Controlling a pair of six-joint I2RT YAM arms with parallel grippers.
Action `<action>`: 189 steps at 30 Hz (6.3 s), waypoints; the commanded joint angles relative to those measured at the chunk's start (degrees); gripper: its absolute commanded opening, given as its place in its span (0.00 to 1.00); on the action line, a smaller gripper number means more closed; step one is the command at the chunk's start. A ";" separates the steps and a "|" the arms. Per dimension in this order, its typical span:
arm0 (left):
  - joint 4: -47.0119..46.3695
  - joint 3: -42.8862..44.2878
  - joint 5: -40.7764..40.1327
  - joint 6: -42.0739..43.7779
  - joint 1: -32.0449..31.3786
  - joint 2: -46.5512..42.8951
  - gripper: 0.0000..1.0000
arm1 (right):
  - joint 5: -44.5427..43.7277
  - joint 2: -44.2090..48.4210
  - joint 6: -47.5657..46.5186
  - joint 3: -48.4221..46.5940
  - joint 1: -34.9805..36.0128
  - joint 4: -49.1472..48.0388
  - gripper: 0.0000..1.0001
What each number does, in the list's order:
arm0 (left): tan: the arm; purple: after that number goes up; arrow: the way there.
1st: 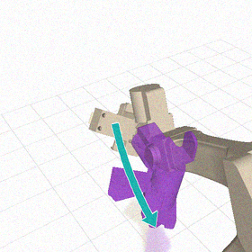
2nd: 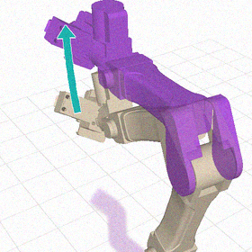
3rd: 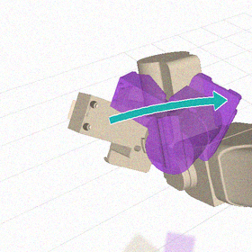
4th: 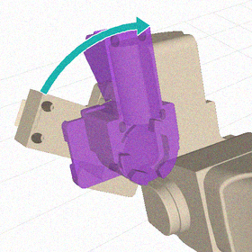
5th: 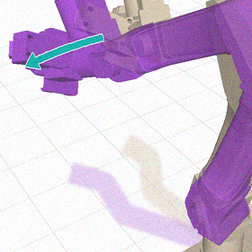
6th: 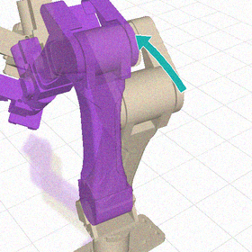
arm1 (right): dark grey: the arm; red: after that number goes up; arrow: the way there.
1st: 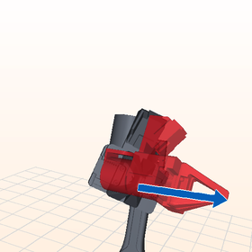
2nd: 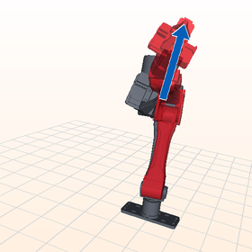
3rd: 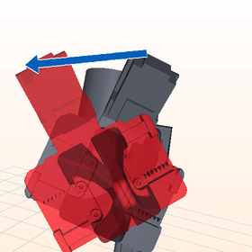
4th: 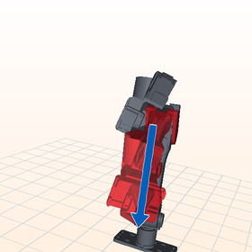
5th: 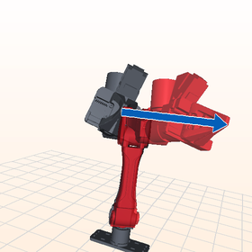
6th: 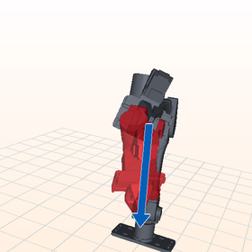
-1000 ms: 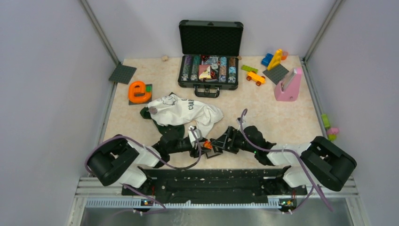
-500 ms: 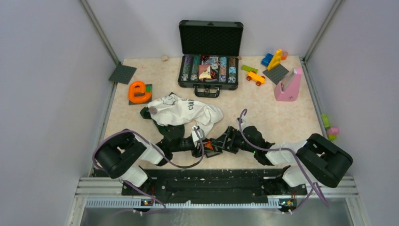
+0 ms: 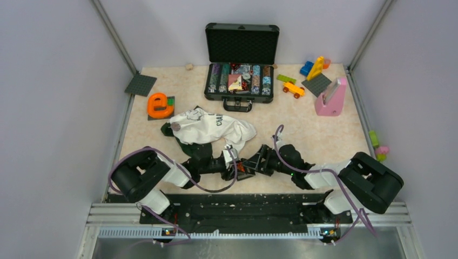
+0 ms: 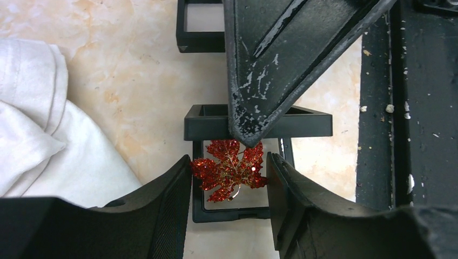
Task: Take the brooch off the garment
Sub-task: Place the brooch in the brooch box, then place the brooch box at the center of the board.
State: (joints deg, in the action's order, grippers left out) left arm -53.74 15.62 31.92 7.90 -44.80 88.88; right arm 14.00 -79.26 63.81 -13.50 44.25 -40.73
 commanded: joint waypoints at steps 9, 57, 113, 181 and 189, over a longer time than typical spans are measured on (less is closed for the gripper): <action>-2.68 0.04 0.64 1.28 -0.21 -1.44 0.26 | 0.23 0.96 -0.21 0.47 -0.92 -2.20 0.38; 1.98 2.24 1.56 2.54 -1.33 0.00 0.69 | -0.11 0.06 0.62 1.31 -0.92 -3.75 0.38; -1.85 -2.73 -8.05 0.26 -1.32 -6.20 0.23 | -5.02 4.73 -11.61 -10.07 -0.92 21.54 0.42; 1.67 -8.92 -42.99 -15.07 -1.70 -23.90 0.49 | -15.41 -6.64 -25.02 -25.08 -7.71 34.12 0.41; 3.39 -8.72 -43.69 -14.03 -1.78 -25.07 0.50 | -19.91 -9.47 -29.89 -29.44 -12.31 37.71 0.42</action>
State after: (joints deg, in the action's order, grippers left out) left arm -49.58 7.01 -10.39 -6.11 -46.57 65.76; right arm -1.83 -87.57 38.00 -39.51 34.15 -5.04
